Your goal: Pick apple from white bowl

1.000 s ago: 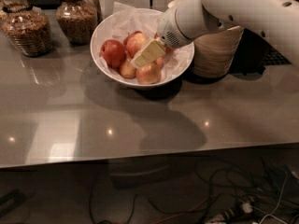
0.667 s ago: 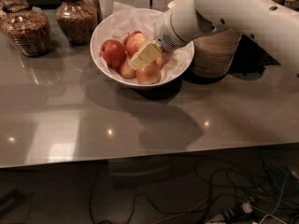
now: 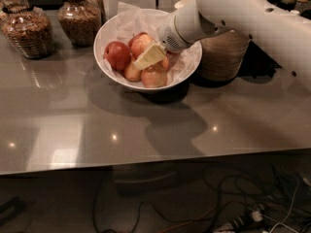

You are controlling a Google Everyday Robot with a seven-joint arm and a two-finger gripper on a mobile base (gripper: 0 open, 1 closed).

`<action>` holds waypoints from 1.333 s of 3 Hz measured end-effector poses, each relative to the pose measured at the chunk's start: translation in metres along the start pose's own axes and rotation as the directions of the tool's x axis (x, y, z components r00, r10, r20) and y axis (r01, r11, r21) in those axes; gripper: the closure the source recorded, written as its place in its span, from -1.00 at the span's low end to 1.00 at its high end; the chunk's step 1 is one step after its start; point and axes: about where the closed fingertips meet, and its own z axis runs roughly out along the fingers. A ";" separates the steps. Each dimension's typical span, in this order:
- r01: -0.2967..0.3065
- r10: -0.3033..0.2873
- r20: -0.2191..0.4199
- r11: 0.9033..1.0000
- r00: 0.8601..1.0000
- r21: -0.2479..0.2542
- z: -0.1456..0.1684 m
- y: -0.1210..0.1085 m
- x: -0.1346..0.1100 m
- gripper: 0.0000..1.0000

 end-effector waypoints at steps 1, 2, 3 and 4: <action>-0.009 0.009 -0.015 1.000 1.000 -0.016 0.009 0.000 0.005 -0.44; -0.018 0.018 -0.027 0.999 0.999 -0.032 0.015 0.002 0.009 -0.30; -0.018 0.017 -0.027 0.999 0.999 -0.031 0.014 0.001 0.009 0.08; -0.014 0.014 -0.020 1.000 1.000 -0.020 0.009 -0.002 0.006 0.55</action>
Offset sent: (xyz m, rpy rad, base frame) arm 0.0070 0.0003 -0.0240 -0.0130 0.0676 0.0009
